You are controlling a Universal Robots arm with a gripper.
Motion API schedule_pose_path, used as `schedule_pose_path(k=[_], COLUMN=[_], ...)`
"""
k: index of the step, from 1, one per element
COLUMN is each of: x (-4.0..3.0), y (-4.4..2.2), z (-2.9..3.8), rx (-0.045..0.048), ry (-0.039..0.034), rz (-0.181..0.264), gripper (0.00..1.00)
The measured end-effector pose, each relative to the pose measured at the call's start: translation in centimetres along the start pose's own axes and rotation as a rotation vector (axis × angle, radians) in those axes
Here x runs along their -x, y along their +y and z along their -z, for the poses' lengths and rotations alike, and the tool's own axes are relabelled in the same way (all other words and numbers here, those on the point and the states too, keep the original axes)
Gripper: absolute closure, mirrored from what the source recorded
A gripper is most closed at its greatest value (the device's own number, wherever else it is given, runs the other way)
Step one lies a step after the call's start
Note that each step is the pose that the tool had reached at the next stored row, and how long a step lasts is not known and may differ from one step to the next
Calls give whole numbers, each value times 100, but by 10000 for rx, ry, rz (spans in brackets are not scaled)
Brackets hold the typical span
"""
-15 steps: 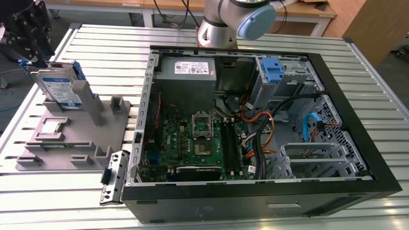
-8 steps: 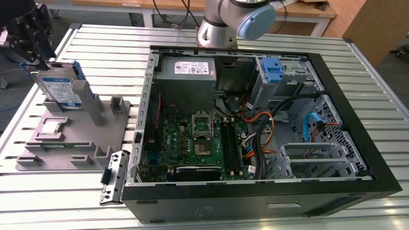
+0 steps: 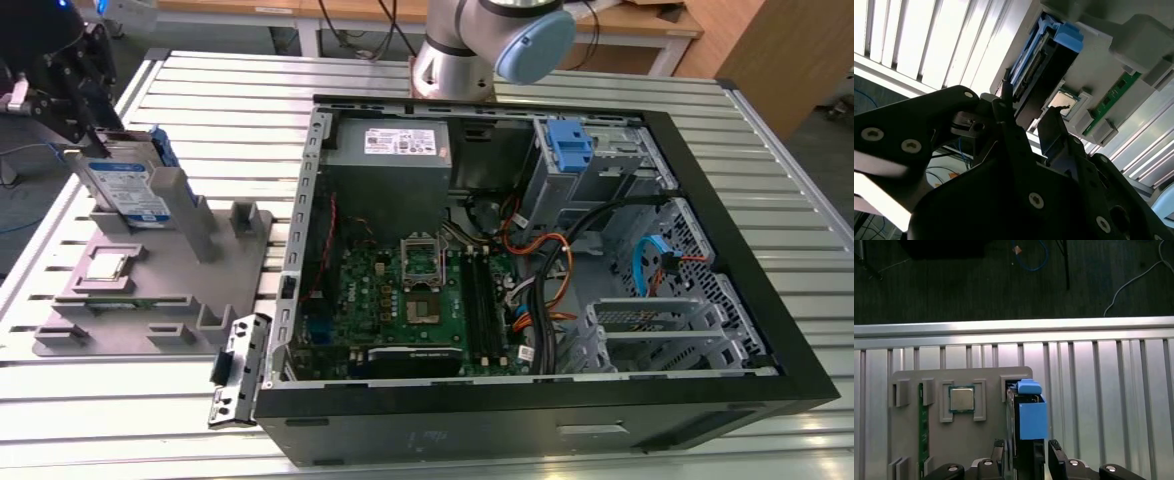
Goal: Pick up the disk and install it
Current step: 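Pick up the disk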
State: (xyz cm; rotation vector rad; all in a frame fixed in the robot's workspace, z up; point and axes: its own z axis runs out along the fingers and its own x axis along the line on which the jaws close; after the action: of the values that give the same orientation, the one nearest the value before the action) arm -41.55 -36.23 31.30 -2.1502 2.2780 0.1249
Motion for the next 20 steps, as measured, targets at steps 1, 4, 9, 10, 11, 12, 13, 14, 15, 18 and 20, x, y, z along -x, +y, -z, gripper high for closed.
schedule_pose_path(k=[1, 4, 9, 10, 11, 12, 13, 14, 15, 18, 20], x=[-1, -3, -3, -3, -3, -3, -3, -2, -2, -3, -3], y=[-1, -3, -14, -17, -18, -23, -27, -30, -33, -36, -36], z=[-18, -53, -74, -76, -77, -76, -77, -80, -87, -106, -106], rx=[0, 1, 14, 17, 20, 25, 25, 24, 24, 27, 28], ry=[0, 1, 6, 7, 10, 14, 15, 15, 15, 16, 17], rz=[0, 0, 227, 293, 344, 390, 414, 416, 416, 417, 417], gripper=[53, 53, 53, 53, 53, 53, 53, 53, 53, 53, 53])
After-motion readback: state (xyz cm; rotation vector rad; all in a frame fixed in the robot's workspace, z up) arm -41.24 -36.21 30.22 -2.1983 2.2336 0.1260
